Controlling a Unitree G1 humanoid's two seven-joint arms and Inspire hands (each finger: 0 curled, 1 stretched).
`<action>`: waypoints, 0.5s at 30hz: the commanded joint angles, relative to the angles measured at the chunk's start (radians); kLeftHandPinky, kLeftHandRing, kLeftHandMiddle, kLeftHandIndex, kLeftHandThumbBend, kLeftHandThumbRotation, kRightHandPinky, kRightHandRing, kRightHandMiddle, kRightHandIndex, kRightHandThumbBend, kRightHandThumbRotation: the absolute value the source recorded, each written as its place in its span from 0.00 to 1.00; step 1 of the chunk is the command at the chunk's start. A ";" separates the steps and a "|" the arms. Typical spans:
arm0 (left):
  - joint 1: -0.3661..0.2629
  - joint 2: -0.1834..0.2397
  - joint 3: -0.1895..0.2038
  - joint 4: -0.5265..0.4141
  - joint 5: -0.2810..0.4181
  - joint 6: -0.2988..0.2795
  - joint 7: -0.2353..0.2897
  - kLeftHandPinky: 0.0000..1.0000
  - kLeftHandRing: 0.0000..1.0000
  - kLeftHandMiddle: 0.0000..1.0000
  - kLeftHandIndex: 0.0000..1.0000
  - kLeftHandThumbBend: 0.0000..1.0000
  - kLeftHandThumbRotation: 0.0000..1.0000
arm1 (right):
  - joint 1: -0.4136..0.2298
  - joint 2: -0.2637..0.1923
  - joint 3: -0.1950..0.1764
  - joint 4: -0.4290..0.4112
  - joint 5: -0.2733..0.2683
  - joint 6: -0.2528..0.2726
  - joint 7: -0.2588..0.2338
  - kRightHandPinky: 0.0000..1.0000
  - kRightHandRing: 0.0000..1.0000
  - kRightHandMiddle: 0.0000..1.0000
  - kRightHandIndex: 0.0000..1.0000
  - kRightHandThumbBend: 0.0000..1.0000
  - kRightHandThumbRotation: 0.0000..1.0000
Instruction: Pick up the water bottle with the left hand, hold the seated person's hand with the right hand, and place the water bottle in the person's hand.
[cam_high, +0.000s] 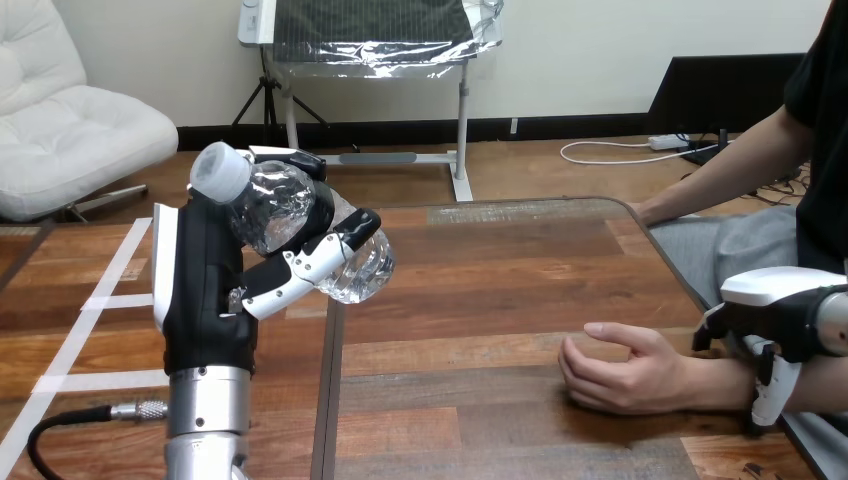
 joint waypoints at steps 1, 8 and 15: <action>-0.045 -0.003 -0.001 -0.033 -0.016 -0.014 -0.004 0.46 0.43 0.45 0.49 0.62 0.00 | -0.105 0.015 0.014 0.029 -0.011 -0.035 -0.055 0.85 0.88 0.89 0.84 0.76 0.00; -0.046 -0.001 0.000 -0.030 -0.013 -0.013 -0.005 0.45 0.43 0.45 0.49 0.62 0.00 | -0.131 0.030 0.038 0.083 -0.028 -0.062 -0.080 0.87 0.88 0.88 0.84 0.76 0.00; -0.047 0.000 0.002 -0.031 -0.009 -0.012 -0.004 0.44 0.43 0.45 0.50 0.62 0.00 | -0.157 0.048 0.077 0.127 -0.064 -0.063 -0.096 0.86 0.87 0.88 0.84 0.75 0.00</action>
